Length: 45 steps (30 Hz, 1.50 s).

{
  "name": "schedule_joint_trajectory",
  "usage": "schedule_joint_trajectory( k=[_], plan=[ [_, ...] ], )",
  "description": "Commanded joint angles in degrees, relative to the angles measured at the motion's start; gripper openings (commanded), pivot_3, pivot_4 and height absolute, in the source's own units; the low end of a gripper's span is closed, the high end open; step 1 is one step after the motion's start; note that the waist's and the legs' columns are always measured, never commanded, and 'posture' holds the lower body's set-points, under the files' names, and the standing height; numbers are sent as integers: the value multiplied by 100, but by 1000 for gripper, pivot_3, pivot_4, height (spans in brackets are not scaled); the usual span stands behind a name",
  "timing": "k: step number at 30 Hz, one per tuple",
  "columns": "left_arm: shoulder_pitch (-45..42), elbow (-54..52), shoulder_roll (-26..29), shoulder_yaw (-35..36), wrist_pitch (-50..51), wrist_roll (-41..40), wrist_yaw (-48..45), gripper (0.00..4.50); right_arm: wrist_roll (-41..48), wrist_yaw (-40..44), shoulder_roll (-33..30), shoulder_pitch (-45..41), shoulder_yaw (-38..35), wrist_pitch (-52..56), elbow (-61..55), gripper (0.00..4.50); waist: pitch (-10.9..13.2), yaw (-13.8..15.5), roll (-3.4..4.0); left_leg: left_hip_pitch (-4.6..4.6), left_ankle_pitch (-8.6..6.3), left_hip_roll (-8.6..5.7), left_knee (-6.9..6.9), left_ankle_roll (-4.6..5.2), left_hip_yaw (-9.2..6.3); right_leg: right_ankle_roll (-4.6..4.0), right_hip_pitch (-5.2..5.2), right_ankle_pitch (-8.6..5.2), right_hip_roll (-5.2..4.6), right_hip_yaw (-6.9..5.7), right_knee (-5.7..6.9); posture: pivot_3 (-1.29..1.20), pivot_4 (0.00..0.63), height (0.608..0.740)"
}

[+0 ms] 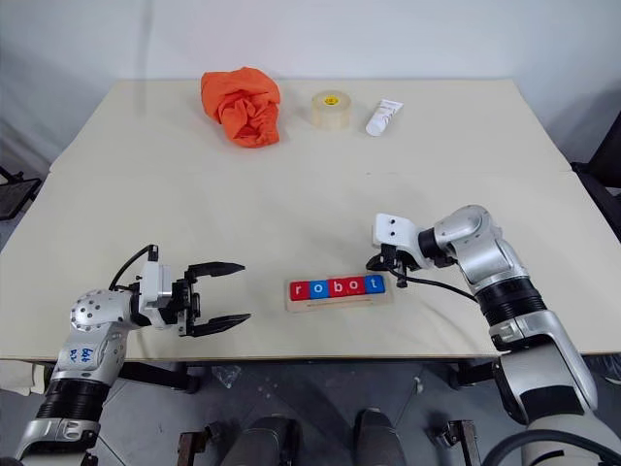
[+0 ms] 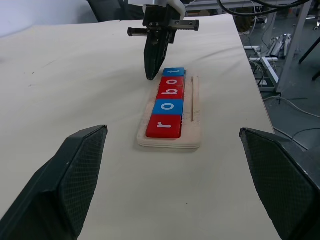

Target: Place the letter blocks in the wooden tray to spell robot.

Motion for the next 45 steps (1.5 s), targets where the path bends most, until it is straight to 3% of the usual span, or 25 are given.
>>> schedule_joint_trajectory(
  k=[1, 9, 15, 18, 23, 29, 37, 40, 45],
  plan=[
    [-88, -53, 81, 128, -48, -67, -24, 4500, 49, 140, -151, 141, -49, 110, -299, 15, 0, -1, 0, 0, 0, 1, 0, 0, 0, 0, 0, 0, 0, 0, 0, 0, 150, 740],
    [-167, 25, 75, 120, -60, -52, -45, 4500, 34, 7, -192, 206, -115, 134, -384, 15, 0, -3, 0, 0, 0, 1, 0, 0, 0, 0, 0, 0, 0, 0, 0, 0, 150, 740],
    [-201, 41, 33, 220, -31, -72, 166, 4500, 548, -251, -287, 250, -843, -79, -383, 15, 0, 1, 0, -1, 0, 1, 0, 0, 0, 0, -1, 0, 0, 0, -2, 0, 150, 740],
    [-210, 7, 6, 350, 117, -108, 426, 4500, 1012, 135, -656, 754, -1279, -247, -621, 574, 0, 42, -1, -1, 0, 0, -1, 0, -5, 0, 3, 0, 0, -6, -5, 0, 150, 740],
    [-295, 42, 79, 517, 525, -90, 833, 4500, 1928, 856, -1051, 1535, -2105, -870, -644, 2346, 0, 21, -1, -3, -3, -6, -1, 5, -14, 1, 12, 0, -1, -11, -11, 0, 150, 740],
    [-278, 189, 252, 639, 666, -337, 266, 4500, 2478, 1358, -1363, 2091, -2647, -1136, -451, 4346, 0, -14, 0, 6, -1, 11, 0, 1, 2, 1, 12, 0, 1, -2, -8, 0, 150, 740],
    [-244, 451, 571, 862, 830, -510, -221, 4500, 3057, 1567, -2062, 2875, -2742, -1774, -88, 4429, 1, 31, 1, 8, 0, 5, 0, 1, 2, 1, 15, 0, -9, 0, -10, 0, 150, 740],
    [-249, 401, 541, 922, 870, -553, -245, 4500, 3610, 1567, -2146, 2993, -2801, -1578, -197, 4429, 1, 18, 0, 9, -1, 7, 1, 1, 3, 1, 19, 0, -11, 0, -14, 0, 150, 740],
    [-241, 364, 573, 1016, 823, -698, -482, 4500, 3793, 1567, -2246, 3197, -2880, -1589, -313, 4429, 1, 10, 1, 16, 0, 19, 1, -3, 5, -1, 23, 0, -8, 1, -14, 0, 150, 740]
  ],
)
